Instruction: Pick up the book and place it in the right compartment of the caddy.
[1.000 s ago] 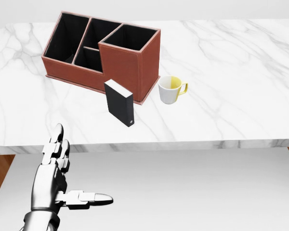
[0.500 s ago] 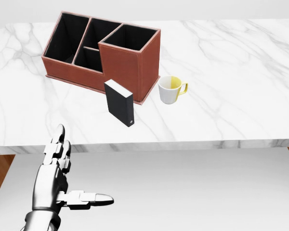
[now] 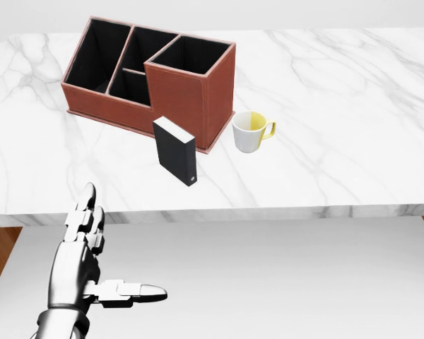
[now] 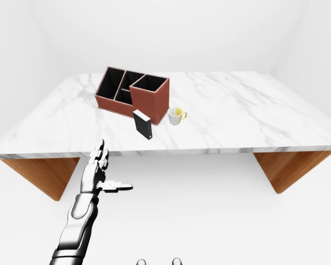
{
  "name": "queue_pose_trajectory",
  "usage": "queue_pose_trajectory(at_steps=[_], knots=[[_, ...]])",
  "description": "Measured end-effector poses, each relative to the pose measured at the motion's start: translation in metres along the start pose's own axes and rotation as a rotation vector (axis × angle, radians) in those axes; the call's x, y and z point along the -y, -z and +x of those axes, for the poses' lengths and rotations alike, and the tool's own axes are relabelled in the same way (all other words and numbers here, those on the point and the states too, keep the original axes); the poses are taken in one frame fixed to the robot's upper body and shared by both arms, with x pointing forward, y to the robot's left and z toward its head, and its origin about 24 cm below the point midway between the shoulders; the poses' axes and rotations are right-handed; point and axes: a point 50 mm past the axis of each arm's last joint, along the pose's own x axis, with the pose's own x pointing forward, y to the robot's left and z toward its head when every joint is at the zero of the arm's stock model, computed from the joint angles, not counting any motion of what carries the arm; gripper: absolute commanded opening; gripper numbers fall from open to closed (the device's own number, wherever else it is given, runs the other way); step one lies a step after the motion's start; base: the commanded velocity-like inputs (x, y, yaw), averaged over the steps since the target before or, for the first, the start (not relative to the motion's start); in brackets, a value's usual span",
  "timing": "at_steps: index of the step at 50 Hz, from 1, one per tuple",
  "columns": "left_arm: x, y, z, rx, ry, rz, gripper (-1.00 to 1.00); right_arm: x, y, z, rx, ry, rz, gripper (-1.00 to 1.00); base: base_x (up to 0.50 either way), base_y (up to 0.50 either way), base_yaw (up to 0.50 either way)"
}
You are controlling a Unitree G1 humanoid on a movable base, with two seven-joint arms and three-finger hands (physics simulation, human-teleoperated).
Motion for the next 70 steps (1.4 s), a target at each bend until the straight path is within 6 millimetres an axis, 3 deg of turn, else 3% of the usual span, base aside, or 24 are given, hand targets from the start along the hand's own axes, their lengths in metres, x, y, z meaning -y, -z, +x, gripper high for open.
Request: queue_pose_trajectory(at_steps=[12,70], knots=[[0.0001,0.0005,0.0000,-0.002,0.000,0.002,1.00,-0.0001,0.0011,-0.0006,-0.005,-0.002,-0.001,1.00,0.00,0.00,0.00],[0.0013,0.0002,-0.0005,-0.001,0.007,0.004,1.00,-0.0005,0.0028,-0.0013,-0.017,-0.011,-0.013,1.00,0.00,0.00,-0.22]])
